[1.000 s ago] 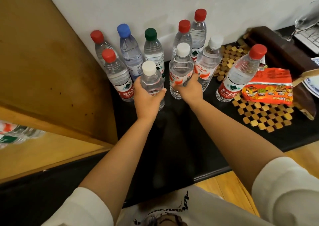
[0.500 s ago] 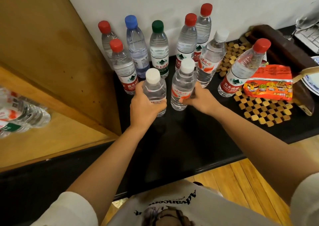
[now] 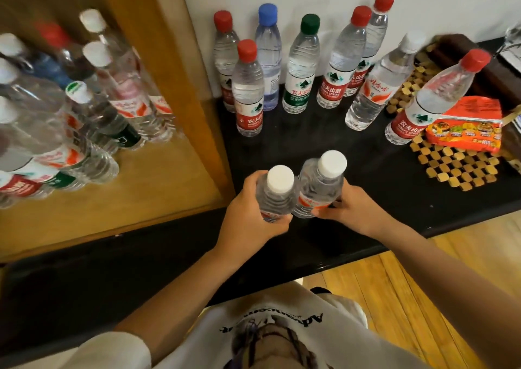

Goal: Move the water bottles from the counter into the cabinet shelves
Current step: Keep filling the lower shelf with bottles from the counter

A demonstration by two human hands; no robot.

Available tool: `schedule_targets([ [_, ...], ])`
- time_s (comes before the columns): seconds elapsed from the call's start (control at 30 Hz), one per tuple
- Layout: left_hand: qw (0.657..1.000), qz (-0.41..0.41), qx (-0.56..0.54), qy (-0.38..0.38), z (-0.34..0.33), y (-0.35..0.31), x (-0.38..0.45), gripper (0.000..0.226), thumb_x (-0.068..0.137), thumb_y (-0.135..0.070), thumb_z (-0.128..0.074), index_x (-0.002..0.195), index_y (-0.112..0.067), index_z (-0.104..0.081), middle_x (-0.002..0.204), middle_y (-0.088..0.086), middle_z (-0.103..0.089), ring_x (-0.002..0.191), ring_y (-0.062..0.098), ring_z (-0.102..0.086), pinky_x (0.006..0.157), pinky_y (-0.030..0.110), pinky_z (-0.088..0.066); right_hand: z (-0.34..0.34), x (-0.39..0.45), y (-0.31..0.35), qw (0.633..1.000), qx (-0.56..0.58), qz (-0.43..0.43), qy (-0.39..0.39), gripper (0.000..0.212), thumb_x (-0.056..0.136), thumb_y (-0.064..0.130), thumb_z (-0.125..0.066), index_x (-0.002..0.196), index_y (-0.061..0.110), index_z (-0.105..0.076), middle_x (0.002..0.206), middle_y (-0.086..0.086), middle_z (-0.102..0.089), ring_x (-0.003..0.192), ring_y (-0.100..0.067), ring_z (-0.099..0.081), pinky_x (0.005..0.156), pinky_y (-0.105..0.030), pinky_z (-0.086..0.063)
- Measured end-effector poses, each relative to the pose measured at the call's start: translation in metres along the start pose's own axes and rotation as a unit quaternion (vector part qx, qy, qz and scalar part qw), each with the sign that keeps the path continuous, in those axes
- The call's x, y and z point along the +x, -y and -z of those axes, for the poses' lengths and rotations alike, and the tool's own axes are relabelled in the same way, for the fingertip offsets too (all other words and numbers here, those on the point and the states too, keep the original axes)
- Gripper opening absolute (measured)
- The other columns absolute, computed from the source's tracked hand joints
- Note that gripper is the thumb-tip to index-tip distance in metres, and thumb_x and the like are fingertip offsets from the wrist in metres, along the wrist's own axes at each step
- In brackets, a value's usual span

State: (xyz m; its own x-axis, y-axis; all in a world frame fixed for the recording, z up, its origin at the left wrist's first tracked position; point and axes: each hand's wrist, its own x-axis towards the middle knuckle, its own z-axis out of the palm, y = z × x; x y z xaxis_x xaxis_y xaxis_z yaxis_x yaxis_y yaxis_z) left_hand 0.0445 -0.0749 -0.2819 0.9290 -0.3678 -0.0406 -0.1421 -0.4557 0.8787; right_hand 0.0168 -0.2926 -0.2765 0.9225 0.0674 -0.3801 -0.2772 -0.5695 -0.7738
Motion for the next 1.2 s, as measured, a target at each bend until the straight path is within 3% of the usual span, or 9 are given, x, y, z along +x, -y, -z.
schedule_targets([
  [0.13,0.999,0.026,-0.015,0.022,0.028,0.015,-0.021,0.077,0.059,-0.045,-0.072,0.120,-0.054,-0.027,0.112,-0.040,-0.041,0.108,-0.027,-0.038,0.080,-0.007,-0.033,-0.030,-0.008,0.019,1.000,-0.014,-0.005,0.015,0.073,0.077,0.024,-0.072,0.138,0.018,-0.033,0.124,0.014,-0.051,0.117,-0.007,-0.051,0.101,-0.024,-0.039],
  [0.3,0.999,0.038,-0.011,0.009,0.063,0.035,-0.041,0.080,0.061,-0.041,-0.077,0.124,-0.046,-0.029,0.116,-0.029,-0.045,0.111,-0.012,-0.041,0.083,-0.006,-0.033,-0.069,-0.009,0.043,0.999,-0.043,0.012,0.024,0.068,0.074,0.033,-0.071,0.133,0.018,-0.040,0.114,0.020,-0.053,0.107,0.000,-0.053,0.084,-0.001,-0.038],
  [0.43,0.999,0.043,-0.021,-0.014,0.093,0.051,-0.050,0.075,0.062,-0.041,-0.079,0.120,-0.049,-0.033,0.116,-0.033,-0.046,0.111,-0.012,-0.043,0.084,-0.005,-0.034,-0.101,0.000,0.064,0.998,-0.061,0.033,0.012,0.069,0.072,0.034,-0.074,0.132,0.019,-0.041,0.113,0.022,-0.052,0.100,0.005,-0.052,0.079,0.004,-0.036],
  [0.6,0.996,0.067,-0.030,-0.055,0.122,0.069,-0.055,0.083,0.055,-0.042,-0.084,0.122,-0.045,-0.035,0.119,-0.029,-0.048,0.112,-0.014,-0.042,0.084,-0.003,-0.034,-0.135,0.021,0.090,0.997,-0.068,0.040,-0.010,0.078,0.063,0.041,-0.079,0.129,0.023,-0.042,0.120,0.010,-0.057,0.109,-0.008,-0.056,0.094,-0.028,-0.048],
  [0.67,0.994,0.075,-0.044,-0.069,0.132,0.074,-0.056,0.083,0.055,-0.037,-0.086,0.124,-0.035,-0.040,0.120,-0.022,-0.053,0.111,-0.008,-0.049,0.084,0.001,-0.038,-0.144,0.028,0.100,0.997,-0.069,0.041,-0.019,0.079,0.061,0.043,-0.080,0.128,0.024,-0.042,0.121,0.008,-0.058,0.110,-0.010,-0.056,0.094,-0.031,-0.049],
  [0.8,0.992,0.066,-0.044,-0.094,0.155,0.079,-0.058,0.081,0.055,-0.032,-0.086,0.117,-0.044,-0.037,0.107,-0.032,-0.051,0.099,-0.023,-0.048,0.079,-0.003,-0.038,-0.157,0.037,0.116,0.994,-0.070,0.072,-0.034,0.081,0.060,0.040,-0.082,0.129,0.021,-0.043,0.123,0.004,-0.060,0.112,-0.014,-0.057,0.096,-0.031,-0.048],
  [0.93,0.989,0.064,-0.057,-0.118,0.177,0.074,-0.054,0.087,0.049,-0.055,-0.079,0.124,-0.040,-0.037,0.118,-0.023,-0.056,0.112,-0.004,-0.054,0.092,0.022,-0.047,-0.161,0.048,0.137,0.990,-0.068,0.114,-0.040,0.081,0.063,0.039,-0.081,0.131,0.018,-0.044,0.127,0.005,-0.058,0.117,-0.011,-0.054,0.099,-0.027,-0.045],
  [1.1,0.985,0.046,-0.043,-0.160,0.193,0.071,-0.033,0.090,0.049,-0.054,-0.080,0.125,-0.032,-0.038,0.123,-0.009,-0.057,0.115,0.011,-0.055,0.097,0.043,-0.047,-0.156,0.075,0.162,0.986,-0.092,0.135,-0.035,0.083,0.064,0.034,-0.081,0.134,0.017,-0.041,0.130,0.003,-0.056,0.119,-0.014,-0.052,0.099,-0.031,-0.044],
  [1.2,0.982,0.050,-0.042,-0.175,0.197,0.075,-0.021,0.090,0.053,-0.039,-0.086,0.129,-0.025,-0.038,0.122,-0.008,-0.058,0.114,0.013,-0.056,0.097,0.045,-0.046,-0.156,0.089,0.170,0.988,-0.080,0.129,-0.036,0.074,0.063,0.029,-0.082,0.128,0.019,-0.048,0.123,0.006,-0.059,0.109,-0.009,-0.055,0.081,-0.008,-0.041],
])
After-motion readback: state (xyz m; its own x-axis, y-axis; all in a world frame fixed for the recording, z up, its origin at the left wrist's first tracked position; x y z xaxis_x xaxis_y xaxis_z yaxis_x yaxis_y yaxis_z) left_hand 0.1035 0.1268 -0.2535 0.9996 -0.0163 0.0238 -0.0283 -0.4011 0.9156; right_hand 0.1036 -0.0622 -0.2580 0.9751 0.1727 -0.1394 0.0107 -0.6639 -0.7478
